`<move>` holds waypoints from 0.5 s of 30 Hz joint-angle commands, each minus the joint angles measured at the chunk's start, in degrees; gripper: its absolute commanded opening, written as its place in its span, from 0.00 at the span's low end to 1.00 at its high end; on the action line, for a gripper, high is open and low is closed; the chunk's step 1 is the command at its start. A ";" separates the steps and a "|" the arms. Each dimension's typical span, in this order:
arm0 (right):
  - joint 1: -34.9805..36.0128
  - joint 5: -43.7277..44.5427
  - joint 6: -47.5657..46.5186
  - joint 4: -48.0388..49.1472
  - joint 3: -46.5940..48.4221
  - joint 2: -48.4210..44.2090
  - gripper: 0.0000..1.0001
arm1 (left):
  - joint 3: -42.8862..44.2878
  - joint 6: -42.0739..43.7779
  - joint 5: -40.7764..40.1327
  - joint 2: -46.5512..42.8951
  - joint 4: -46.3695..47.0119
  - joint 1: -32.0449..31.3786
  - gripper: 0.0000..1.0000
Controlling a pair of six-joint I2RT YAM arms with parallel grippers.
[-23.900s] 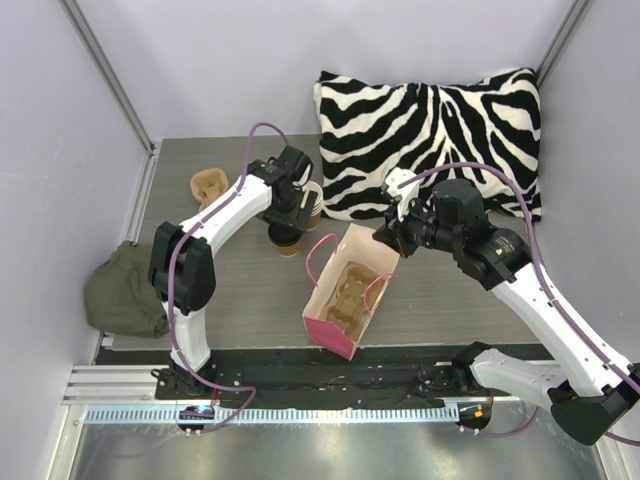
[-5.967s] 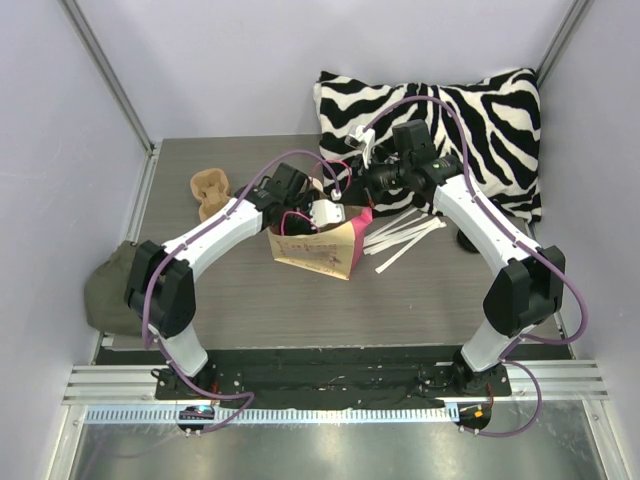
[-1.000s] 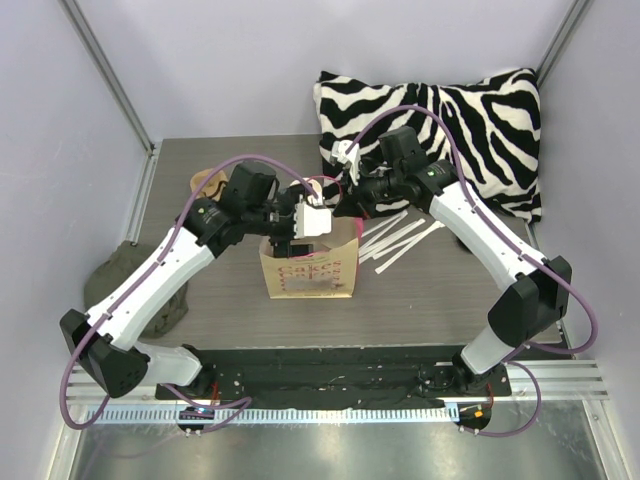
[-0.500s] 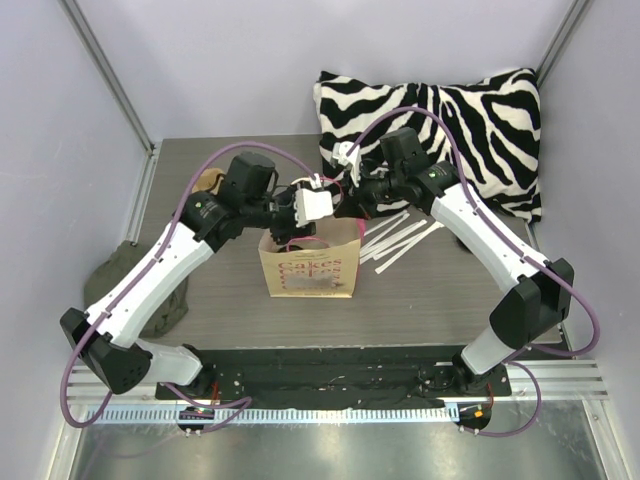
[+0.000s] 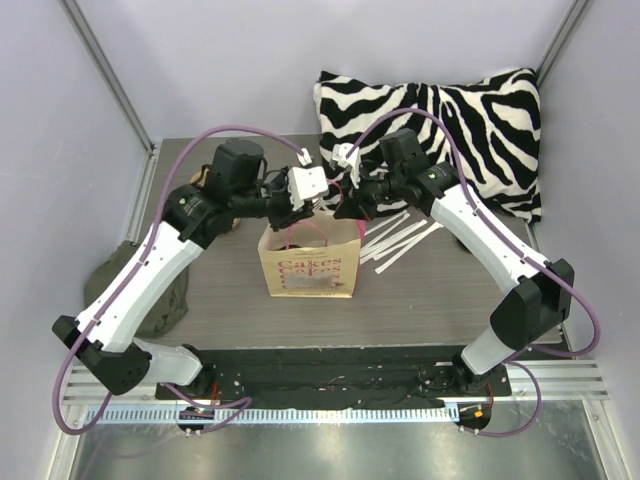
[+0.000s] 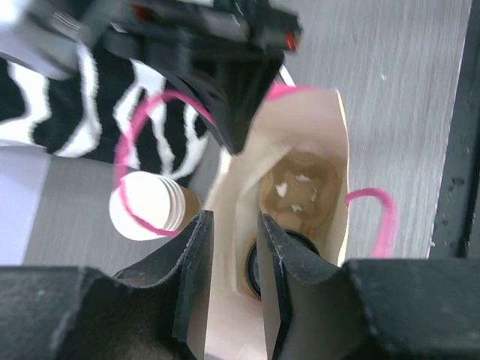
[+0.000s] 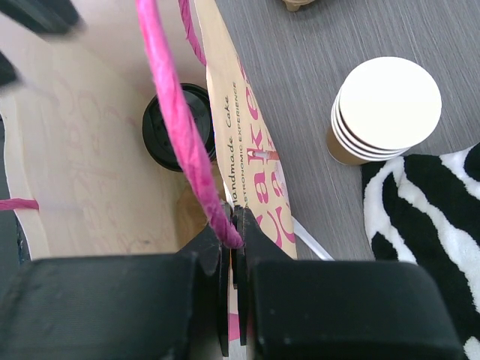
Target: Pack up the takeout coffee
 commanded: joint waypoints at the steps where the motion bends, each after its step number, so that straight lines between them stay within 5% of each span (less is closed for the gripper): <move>1: 0.49 0.24 -0.81 0.00 1.16 -1.93 0.01 | 5.69 -5.41 -1.48 -2.13 -0.48 0.49 0.31; 9: 1.19 0.06 -0.63 0.09 2.91 -1.05 0.03 | 11.67 -22.63 -9.39 0.24 2.60 6.20 0.32; 15: 2.42 0.59 -0.72 0.18 3.88 -1.14 0.24 | 12.56 -29.41 -10.19 1.39 0.84 11.83 0.43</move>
